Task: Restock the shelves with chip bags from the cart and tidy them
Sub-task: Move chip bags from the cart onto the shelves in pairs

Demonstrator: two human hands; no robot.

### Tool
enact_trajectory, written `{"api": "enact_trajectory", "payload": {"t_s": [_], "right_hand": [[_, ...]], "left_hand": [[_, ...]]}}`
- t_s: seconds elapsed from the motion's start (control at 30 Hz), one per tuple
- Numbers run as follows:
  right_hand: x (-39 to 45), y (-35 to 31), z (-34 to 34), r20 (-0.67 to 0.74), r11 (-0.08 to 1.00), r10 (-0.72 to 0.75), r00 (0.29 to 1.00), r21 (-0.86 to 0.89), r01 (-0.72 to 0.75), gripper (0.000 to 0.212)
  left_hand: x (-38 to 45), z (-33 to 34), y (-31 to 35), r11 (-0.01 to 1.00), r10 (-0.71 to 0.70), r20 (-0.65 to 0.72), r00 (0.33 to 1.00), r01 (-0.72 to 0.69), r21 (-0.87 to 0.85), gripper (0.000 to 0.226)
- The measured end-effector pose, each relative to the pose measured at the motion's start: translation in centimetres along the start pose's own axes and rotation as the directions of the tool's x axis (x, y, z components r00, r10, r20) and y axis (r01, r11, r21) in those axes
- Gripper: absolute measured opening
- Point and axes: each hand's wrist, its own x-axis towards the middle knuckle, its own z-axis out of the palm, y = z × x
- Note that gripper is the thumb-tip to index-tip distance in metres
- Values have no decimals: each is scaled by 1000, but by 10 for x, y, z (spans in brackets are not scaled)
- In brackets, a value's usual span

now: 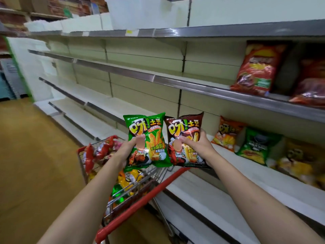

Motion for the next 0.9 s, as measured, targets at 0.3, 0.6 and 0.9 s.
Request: {"api": "enact_trajectory", "payload": {"t_s": [0.3,0.6,0.9], "right_hand": [[-71,32,-82,-263,996,92,960,2,-94,90],[-120,37,-130,-337,991,127,933,15,-129,94],[-202,65,-179,-369,984,175,913,26,-178,87]], "left_hand": [[-8,86,-10,999,-40,312,949,40,7,79],[-41,135,-7,999,-30,415,909,14,42,63],[-102,190,-27,989,-105,499,860,36,145,30]]}}
